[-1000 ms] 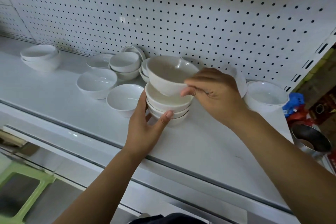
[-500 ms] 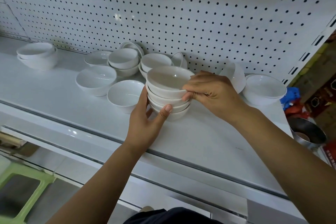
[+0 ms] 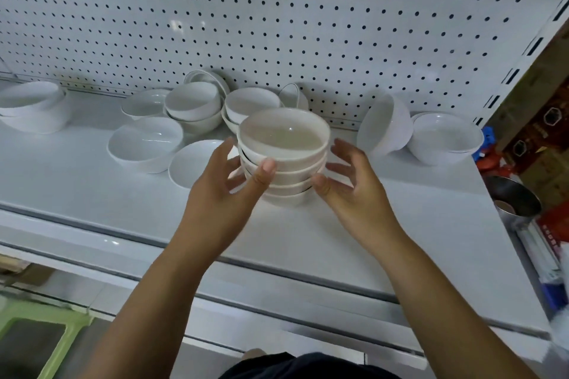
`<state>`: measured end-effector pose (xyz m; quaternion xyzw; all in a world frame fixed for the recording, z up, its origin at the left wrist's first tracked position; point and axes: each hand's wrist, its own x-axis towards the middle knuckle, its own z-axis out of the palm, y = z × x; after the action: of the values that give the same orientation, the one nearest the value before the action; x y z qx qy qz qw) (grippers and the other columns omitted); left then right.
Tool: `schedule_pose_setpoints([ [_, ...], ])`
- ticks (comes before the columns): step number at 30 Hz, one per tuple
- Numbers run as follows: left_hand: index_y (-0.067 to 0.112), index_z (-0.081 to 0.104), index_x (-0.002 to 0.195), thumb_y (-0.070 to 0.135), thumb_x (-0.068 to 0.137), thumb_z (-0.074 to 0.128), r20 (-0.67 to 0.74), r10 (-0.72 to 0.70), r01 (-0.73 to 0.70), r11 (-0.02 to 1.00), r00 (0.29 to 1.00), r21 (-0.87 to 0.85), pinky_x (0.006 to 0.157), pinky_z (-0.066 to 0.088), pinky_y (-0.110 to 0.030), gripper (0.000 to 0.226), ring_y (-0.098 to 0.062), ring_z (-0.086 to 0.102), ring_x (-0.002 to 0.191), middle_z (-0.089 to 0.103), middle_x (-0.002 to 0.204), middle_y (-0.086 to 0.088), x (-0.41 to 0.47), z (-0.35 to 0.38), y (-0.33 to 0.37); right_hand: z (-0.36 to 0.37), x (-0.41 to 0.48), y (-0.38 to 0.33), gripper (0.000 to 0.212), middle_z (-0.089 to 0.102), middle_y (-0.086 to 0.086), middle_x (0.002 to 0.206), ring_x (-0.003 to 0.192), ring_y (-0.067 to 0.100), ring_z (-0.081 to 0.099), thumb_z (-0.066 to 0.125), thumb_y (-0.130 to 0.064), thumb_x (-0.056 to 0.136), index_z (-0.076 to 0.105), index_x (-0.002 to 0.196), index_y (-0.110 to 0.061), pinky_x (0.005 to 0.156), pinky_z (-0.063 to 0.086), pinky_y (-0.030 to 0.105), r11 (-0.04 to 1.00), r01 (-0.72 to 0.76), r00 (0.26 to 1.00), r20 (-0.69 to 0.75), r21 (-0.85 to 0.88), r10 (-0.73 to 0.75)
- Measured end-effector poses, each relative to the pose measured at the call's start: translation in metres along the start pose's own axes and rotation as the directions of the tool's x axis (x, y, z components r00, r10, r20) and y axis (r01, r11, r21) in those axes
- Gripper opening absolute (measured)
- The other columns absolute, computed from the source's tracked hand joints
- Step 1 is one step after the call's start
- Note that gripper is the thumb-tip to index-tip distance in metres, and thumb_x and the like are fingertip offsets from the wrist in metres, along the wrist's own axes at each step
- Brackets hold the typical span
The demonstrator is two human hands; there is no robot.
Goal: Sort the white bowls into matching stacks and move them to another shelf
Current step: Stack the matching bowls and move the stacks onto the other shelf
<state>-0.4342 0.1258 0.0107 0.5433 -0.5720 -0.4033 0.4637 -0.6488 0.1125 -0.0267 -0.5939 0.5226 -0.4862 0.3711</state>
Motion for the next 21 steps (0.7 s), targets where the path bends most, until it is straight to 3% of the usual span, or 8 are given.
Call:
schedule_pose_setpoints([
  [2, 0.049, 0.048, 0.143, 0.080, 0.070, 0.067, 0.068, -0.082, 0.088, 0.991, 0.994, -0.096, 0.094, 0.059, -0.041, 0.081, -0.009, 0.066, 0.120, 0.068, 0.130, 0.012, 0.011, -0.008, 0.011, 0.008, 0.004, 0.007, 0.095, 0.050, -0.015, 0.147, 0.126, 0.003, 0.057, 0.081, -0.061, 0.072, 0.037, 0.151, -0.030, 0.097, 0.052, 0.026, 0.996, -0.065, 0.995, 0.083, 0.063, 0.059],
  [5, 0.048, 0.048, 0.146, 0.080, 0.070, 0.068, 0.218, -0.196, 0.229, 0.963, 0.956, -0.139, 0.095, 0.059, -0.046, 0.085, -0.023, 0.066, 0.120, 0.064, 0.133, 0.018, 0.030, -0.022, 0.022, 0.020, 0.009, 0.010, 0.113, 0.054, -0.016, 0.146, 0.130, 0.004, 0.056, 0.090, -0.065, 0.056, 0.036, 0.150, -0.034, 0.103, 0.051, 0.030, 0.989, -0.114, 0.983, 0.158, 0.095, 0.098],
  [7, 0.051, 0.054, 0.139, 0.075, 0.079, 0.067, 0.305, -0.209, 0.262, 0.954, 0.929, -0.146, 0.098, 0.057, -0.048, 0.066, -0.028, 0.068, 0.119, 0.065, 0.132, 0.022, 0.038, -0.026, 0.023, 0.027, 0.009, 0.009, 0.112, 0.056, -0.017, 0.144, 0.131, 0.004, 0.055, 0.095, -0.054, 0.057, 0.036, 0.150, -0.035, 0.108, 0.049, 0.037, 0.987, -0.123, 0.982, 0.154, 0.098, 0.107],
  [10, 0.048, 0.061, 0.132, 0.059, 0.091, 0.062, 0.344, -0.184, 0.254, 0.952, 0.921, -0.172, 0.097, 0.058, -0.047, 0.042, -0.024, 0.071, 0.114, 0.072, 0.119, 0.024, 0.043, -0.026, 0.019, 0.033, 0.004, 0.003, 0.098, 0.063, -0.016, 0.137, 0.124, 0.004, 0.060, 0.097, -0.032, 0.061, 0.046, 0.145, -0.032, 0.107, 0.052, 0.039, 0.986, -0.124, 0.992, 0.046, 0.115, 0.120],
  [15, 0.046, 0.062, 0.130, 0.058, 0.082, 0.064, 0.426, -0.106, 0.196, 0.965, 0.899, -0.174, 0.093, 0.060, -0.043, 0.050, -0.020, 0.071, 0.113, 0.074, 0.115, 0.020, 0.044, -0.028, 0.018, 0.042, -0.013, -0.008, 0.084, 0.070, -0.015, 0.126, 0.117, 0.004, 0.066, 0.096, -0.013, 0.064, 0.056, 0.136, -0.027, 0.100, 0.055, 0.030, 0.989, -0.099, 0.988, -0.107, 0.108, 0.110],
  [21, 0.040, 0.064, 0.127, 0.054, 0.085, 0.063, 0.572, -0.023, 0.134, 0.979, 0.820, -0.153, 0.087, 0.063, -0.038, 0.044, -0.018, 0.074, 0.107, 0.076, 0.112, 0.018, 0.043, -0.026, 0.027, 0.045, -0.051, -0.027, 0.081, 0.071, -0.024, 0.119, 0.113, -0.003, 0.065, 0.097, -0.013, 0.062, 0.059, 0.131, -0.032, 0.090, 0.053, 0.015, 0.992, -0.097, 0.940, -0.319, 0.078, 0.117],
])
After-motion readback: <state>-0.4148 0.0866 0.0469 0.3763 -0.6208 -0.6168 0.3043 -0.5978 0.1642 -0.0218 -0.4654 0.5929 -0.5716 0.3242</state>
